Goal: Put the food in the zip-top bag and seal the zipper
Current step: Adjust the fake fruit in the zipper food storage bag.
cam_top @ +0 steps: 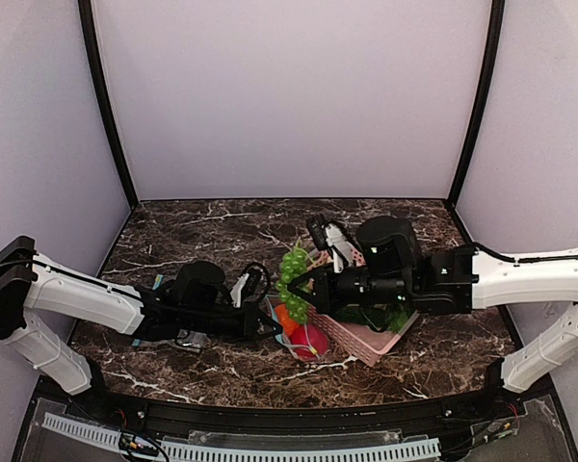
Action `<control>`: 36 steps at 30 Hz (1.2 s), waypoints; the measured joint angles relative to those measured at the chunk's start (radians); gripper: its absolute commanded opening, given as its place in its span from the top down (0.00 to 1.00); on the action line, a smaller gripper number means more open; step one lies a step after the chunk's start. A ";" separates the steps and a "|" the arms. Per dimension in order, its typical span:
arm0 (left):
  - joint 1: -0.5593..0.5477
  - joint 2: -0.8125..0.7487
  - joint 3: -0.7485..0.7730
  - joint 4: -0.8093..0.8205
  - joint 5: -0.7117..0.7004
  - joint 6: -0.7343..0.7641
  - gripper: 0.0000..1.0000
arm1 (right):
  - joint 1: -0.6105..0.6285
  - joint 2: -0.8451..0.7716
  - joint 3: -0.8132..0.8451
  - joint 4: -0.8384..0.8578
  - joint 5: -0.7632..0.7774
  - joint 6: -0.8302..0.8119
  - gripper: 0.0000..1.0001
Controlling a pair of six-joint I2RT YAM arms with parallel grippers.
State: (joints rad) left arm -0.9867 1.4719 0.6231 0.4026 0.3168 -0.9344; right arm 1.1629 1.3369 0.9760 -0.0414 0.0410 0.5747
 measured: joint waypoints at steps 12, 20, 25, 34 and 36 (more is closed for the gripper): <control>0.000 0.000 0.010 -0.001 0.000 0.003 0.99 | 0.051 0.190 0.161 -0.176 0.075 -0.024 1.00; 0.000 0.000 0.016 0.000 0.000 0.007 0.99 | 0.051 0.249 0.248 -0.390 0.079 -0.016 1.00; 0.000 0.000 0.016 0.000 0.001 0.008 0.99 | 0.051 0.275 0.262 -0.502 0.079 -0.012 1.00; -0.005 0.004 0.016 0.019 0.018 0.039 0.99 | 0.050 0.361 0.412 -0.673 0.030 -0.017 1.00; -0.005 0.013 0.016 0.014 0.022 0.045 0.99 | 0.048 0.395 0.430 -0.689 0.018 -0.017 1.00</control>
State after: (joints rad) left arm -0.9913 1.4845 0.6388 0.4164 0.3389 -0.8890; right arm 1.2114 1.7321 1.4059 -0.7303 0.0586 0.5575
